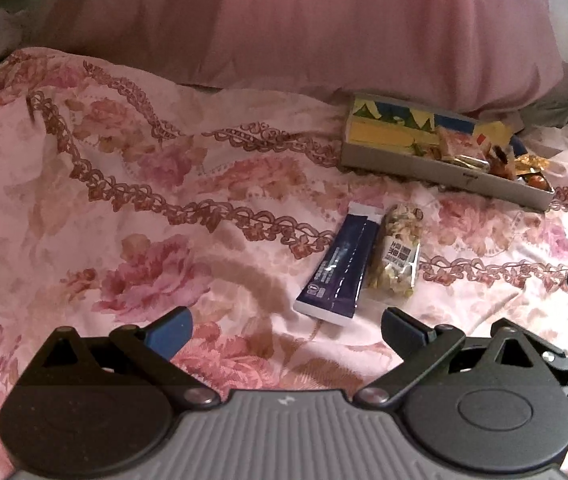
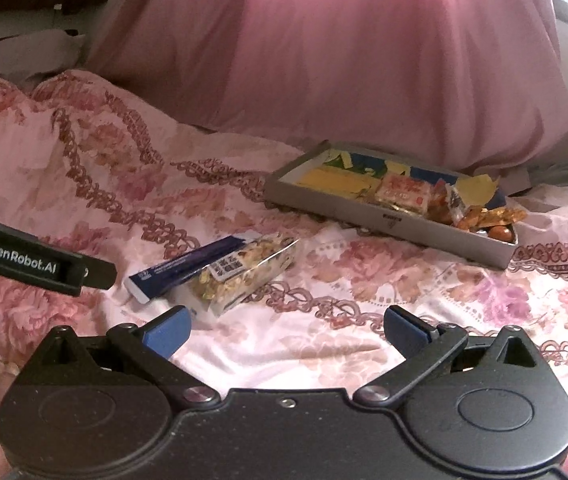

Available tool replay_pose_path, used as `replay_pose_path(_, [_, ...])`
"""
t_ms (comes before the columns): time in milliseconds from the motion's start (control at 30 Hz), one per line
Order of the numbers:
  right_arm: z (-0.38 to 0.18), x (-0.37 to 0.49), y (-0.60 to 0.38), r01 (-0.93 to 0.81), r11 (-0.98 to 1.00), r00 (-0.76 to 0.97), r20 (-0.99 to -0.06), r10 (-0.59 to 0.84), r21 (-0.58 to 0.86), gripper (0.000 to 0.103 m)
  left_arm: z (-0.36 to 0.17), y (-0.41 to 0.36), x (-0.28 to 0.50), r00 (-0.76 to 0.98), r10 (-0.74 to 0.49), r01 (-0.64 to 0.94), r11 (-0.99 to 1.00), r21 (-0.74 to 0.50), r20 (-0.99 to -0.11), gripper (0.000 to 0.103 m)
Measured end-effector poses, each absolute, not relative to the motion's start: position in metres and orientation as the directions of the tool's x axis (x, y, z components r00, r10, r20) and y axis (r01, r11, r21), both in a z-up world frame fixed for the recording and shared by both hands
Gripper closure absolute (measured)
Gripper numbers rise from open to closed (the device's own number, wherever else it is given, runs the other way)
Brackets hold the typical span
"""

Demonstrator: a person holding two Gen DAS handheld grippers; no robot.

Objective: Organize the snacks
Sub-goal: 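Withdraw both tools from the box lid toward the blue stick and nut bar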

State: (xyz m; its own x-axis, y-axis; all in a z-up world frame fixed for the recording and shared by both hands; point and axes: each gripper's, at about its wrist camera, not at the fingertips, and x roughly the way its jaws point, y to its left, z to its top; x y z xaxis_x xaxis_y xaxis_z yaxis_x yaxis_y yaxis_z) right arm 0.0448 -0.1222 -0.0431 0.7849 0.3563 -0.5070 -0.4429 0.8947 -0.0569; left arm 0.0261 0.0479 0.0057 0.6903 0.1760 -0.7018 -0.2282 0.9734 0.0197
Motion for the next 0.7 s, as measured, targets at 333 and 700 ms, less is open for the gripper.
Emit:
replay_pose_path(333, [-0.050, 0.048, -0.111, -0.475, 0.877, 0.759, -0.535, 0.369, -0.068, 0.001, 0.004, 0.051, 0.029, 0.659, 0.242, -0.269, 0.960, 0.077, -0.712, 0.001])
replay_pose_path(700, [-0.065, 0.078, -0.075, -0.547, 0.823, 0.730, -0.570, 0.377, -0.155, 0.001, 0.002, 0.059, 0.032, 0.634, 0.318, -0.333, 0.935, 0.122, -0.705, 0.001])
